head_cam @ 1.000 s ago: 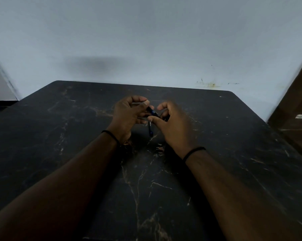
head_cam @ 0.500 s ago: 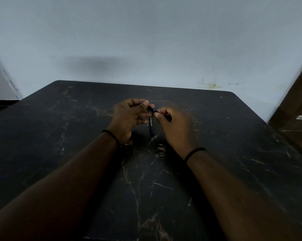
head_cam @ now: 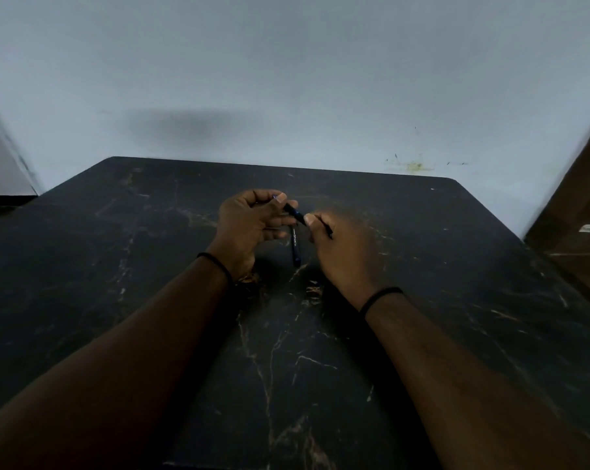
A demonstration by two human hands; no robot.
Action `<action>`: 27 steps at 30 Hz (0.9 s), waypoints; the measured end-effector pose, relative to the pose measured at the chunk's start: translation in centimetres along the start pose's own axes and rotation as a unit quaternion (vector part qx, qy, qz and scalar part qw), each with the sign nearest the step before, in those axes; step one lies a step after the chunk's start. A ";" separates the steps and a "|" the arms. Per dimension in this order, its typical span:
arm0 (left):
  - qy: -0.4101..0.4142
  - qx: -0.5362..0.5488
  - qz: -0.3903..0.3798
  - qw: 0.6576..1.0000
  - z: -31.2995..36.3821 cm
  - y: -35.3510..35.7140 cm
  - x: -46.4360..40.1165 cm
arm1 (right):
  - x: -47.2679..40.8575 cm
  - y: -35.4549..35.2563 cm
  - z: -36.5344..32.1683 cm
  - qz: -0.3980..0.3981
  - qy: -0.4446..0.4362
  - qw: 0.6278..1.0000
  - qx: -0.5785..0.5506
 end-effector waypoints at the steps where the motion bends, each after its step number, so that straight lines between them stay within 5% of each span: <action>1: 0.000 0.000 -0.002 1.000 0.0 0.0 0.0 | 0.0 0.1 0.0 -0.003 0.005 1.000 -0.018; 8: -0.001 0.005 -0.015 1.000 -0.1 0.0 0.0 | 0.2 -0.4 0.6 0.037 0.022 0.999 -0.030; 14: -0.005 0.017 -0.025 1.000 -0.1 0.0 -0.1 | 0.2 0.0 0.1 -0.016 0.010 1.000 -0.022; 19: -0.012 0.026 -0.035 0.999 0.0 0.6 0.2 | 0.2 -0.3 0.4 0.048 0.035 0.997 -0.051; 27: -0.025 0.025 -0.029 0.999 0.1 0.4 0.5 | 0.3 -0.2 0.2 0.010 0.012 0.999 -0.041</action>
Point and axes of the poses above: each hand's wrist, its own x-axis away from the middle knuckle, its own y-axis out of the palm, z = x × y, the point moved 5 cm from there along -x, towards the middle knuckle, and after that the axes turned 12 degrees about -y, right-handed, at the moved point
